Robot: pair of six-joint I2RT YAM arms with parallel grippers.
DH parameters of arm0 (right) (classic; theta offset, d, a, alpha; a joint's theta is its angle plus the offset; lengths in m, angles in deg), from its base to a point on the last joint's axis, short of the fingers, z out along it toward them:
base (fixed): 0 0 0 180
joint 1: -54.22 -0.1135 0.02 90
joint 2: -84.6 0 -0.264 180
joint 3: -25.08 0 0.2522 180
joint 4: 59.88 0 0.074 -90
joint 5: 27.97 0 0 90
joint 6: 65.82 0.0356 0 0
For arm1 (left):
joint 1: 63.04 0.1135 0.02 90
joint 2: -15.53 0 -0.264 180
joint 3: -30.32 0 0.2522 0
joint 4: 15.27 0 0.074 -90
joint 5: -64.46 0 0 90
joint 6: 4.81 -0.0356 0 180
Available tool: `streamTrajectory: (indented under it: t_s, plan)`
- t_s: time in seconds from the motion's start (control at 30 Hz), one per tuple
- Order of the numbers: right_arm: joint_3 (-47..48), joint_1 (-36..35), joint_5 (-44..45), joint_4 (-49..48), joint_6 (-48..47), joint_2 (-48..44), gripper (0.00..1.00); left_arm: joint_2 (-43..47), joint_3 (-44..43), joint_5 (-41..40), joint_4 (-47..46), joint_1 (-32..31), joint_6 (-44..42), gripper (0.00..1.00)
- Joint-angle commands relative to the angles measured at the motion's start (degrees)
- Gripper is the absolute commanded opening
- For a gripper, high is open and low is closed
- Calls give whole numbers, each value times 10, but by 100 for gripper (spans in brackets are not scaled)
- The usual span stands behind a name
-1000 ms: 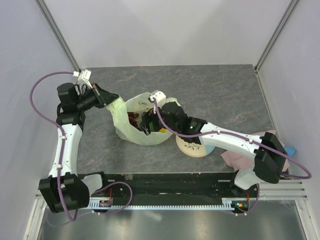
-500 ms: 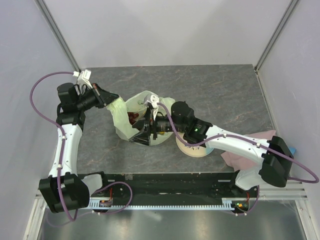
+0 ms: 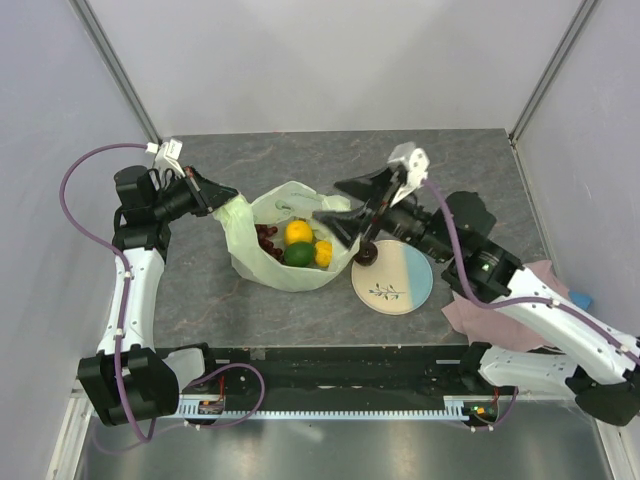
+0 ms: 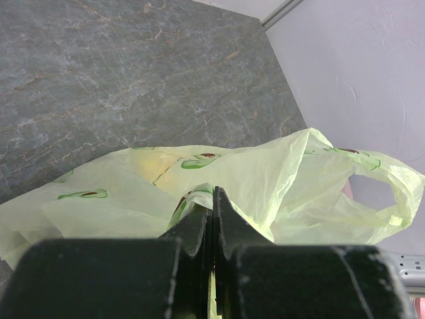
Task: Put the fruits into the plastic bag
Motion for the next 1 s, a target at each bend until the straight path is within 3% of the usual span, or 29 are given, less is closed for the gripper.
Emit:
streamTrajectory:
  t_s: [0.0,0.17,0.3,0.33,0.43,0.7,0.97]
  plan:
    - [-11,64,159,51,18,-35,83,1,-3,6,-13,1,-14,2]
    - [-39,149,211,93,30,-24,82,3,-6,3,-9,2,-17,2]
    - [-101,273,89,71,100,7,83,5,-6,-3,-8,1,-20,2]
    - [-118,323,25,57,139,13,82,6,-6,-3,-7,2,-20,1]
    - [-160,379,-9,33,171,32,82,4,-6,-4,-7,2,-20,2]
    - [-203,385,22,68,196,120,84,3,-6,-2,-7,2,-19,2]
    - [-222,311,95,57,237,191,85,2,-6,-2,-6,2,-18,2]
